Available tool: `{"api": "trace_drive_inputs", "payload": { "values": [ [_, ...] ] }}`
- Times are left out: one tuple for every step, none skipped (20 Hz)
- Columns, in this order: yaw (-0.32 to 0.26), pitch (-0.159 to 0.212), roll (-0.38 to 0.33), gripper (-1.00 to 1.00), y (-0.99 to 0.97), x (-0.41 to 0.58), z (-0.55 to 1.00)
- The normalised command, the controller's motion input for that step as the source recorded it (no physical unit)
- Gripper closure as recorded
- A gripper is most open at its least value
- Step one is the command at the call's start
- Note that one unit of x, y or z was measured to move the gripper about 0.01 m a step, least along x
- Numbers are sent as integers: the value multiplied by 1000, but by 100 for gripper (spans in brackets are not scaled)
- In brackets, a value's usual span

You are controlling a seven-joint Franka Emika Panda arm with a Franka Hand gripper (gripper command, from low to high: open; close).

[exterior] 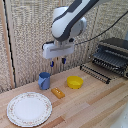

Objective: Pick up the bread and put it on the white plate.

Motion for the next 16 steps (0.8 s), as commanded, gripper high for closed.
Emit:
{"api": "trace_drive_inputs", "payload": {
  "values": [
    [60, 8, -18, -100, 26, -106, -514],
    [47, 26, -17, -100, 77, -154, -463],
    [42, 35, -20, -100, 126, -191, -437],
    [41, 38, -24, -100, 157, -223, -423],
    [40, 44, -32, -100, 197, -234, -423],
    [40, 49, -33, -100, 200, -231, -417],
    [41, 50, -35, -100, 209, -217, -423],
    [49, 39, -31, -100, 183, -189, -446],
    [53, 33, -31, -100, 177, -189, -454],
    [53, 16, -47, -100, 223, -191, -460],
    [58, 0, -63, -100, 246, -217, -486],
    [63, 0, -74, -100, 223, -211, -494],
    [68, 0, -72, -100, 171, -166, -503],
    [73, 0, -65, -100, 97, -111, -526],
    [80, -3, -54, -100, 6, -57, -526],
    [89, -12, -36, -100, 0, 0, -500]
  ]
}}
